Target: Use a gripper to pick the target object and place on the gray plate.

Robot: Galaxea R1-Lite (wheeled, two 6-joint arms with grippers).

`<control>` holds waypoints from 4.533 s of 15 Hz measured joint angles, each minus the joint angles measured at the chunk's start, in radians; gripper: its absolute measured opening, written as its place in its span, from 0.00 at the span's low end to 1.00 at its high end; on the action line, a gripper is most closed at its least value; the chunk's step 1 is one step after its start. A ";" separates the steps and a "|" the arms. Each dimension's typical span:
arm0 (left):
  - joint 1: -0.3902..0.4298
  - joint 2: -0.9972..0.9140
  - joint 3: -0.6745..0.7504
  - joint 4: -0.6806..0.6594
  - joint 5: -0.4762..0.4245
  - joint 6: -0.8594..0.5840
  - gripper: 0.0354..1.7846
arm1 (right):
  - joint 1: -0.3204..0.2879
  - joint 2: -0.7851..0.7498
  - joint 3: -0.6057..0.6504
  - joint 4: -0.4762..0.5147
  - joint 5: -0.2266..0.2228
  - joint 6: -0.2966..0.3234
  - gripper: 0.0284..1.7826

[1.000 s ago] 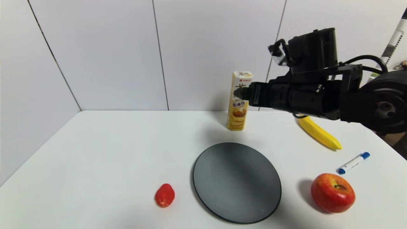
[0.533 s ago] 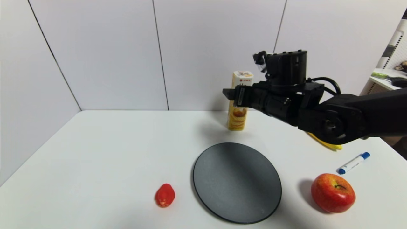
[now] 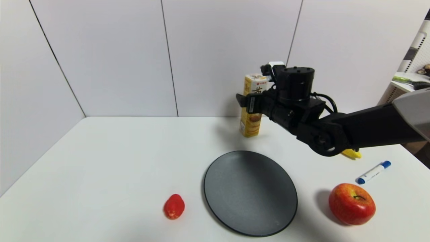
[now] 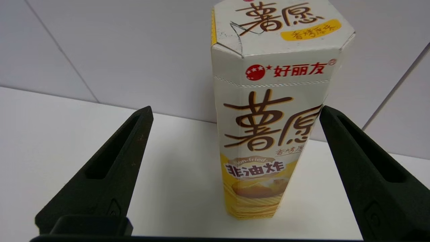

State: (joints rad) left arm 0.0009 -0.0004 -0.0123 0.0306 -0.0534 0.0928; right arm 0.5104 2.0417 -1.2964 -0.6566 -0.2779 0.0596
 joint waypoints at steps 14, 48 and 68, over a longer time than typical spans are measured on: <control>0.000 0.000 0.000 0.000 0.000 0.000 0.94 | -0.032 0.122 -0.109 -0.071 0.000 -0.075 0.96; 0.000 0.000 0.000 0.000 0.000 0.000 0.94 | 0.084 -0.526 0.538 0.039 0.624 -0.097 0.49; 0.000 0.000 0.000 0.000 0.000 0.000 0.94 | 0.066 -0.362 0.601 -0.234 0.618 -0.091 0.82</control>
State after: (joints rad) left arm 0.0004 -0.0009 -0.0123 0.0306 -0.0534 0.0928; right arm 0.5766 1.6800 -0.6951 -0.8909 0.3400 -0.0313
